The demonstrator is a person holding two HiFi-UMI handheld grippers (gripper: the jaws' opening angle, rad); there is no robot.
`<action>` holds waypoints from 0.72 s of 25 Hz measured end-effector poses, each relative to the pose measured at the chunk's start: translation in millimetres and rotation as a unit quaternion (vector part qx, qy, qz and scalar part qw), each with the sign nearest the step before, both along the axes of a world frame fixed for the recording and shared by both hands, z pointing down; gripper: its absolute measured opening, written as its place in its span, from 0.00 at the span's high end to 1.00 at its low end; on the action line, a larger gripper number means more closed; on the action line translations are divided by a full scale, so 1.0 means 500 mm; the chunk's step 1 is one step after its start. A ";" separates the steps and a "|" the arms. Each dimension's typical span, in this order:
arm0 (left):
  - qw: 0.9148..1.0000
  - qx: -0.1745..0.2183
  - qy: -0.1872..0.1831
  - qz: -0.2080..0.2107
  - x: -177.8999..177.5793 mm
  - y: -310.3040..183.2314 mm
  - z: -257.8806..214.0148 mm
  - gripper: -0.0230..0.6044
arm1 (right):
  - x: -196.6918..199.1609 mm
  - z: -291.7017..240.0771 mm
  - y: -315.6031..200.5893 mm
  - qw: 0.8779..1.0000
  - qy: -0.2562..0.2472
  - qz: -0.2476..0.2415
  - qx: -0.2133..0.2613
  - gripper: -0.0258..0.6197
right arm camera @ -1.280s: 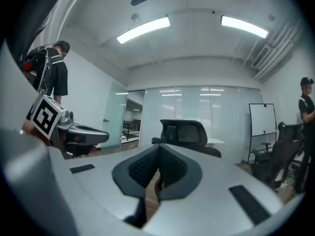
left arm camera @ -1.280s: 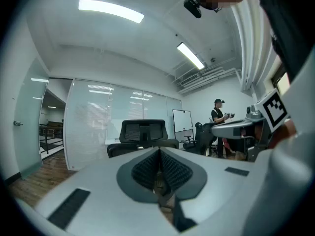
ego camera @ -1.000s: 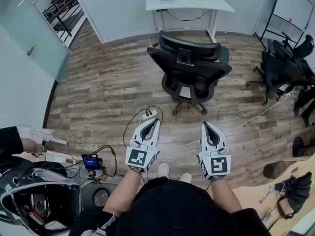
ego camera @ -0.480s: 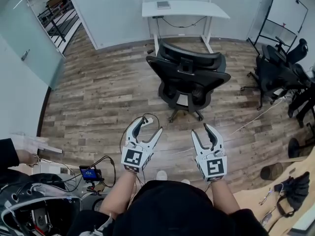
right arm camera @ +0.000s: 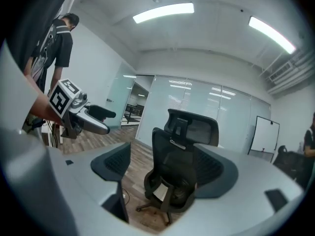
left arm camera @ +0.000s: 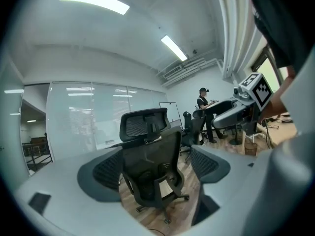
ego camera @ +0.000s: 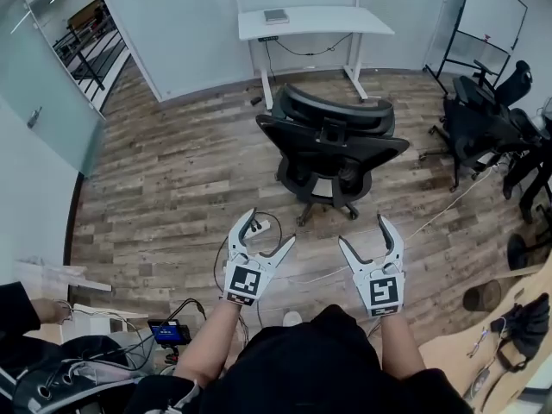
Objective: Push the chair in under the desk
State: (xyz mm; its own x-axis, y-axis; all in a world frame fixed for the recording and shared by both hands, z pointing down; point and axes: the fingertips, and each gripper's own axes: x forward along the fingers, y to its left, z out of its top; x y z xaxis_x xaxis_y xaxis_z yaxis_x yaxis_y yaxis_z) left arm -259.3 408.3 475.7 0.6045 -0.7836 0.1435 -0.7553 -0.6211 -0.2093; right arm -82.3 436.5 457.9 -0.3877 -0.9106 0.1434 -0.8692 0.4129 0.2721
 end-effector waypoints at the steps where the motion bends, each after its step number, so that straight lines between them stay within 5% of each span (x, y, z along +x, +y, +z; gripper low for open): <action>1: 1.000 0.004 -0.013 0.007 0.004 -0.008 0.004 0.28 | 0.000 0.000 -0.007 1.000 0.017 0.000 0.002 0.37; 6: 0.991 0.041 -0.123 0.029 0.031 -0.050 0.012 0.28 | 0.010 0.014 -0.054 0.996 0.093 -0.005 -0.002 0.35; 11: 0.969 0.056 -0.240 0.017 0.047 -0.126 0.041 0.28 | 0.049 0.058 -0.108 0.987 0.158 0.011 -0.006 0.33; 18: 0.960 0.051 -0.275 0.010 0.077 -0.224 0.066 0.28 | 0.108 0.099 -0.197 0.970 0.243 0.016 -0.016 0.31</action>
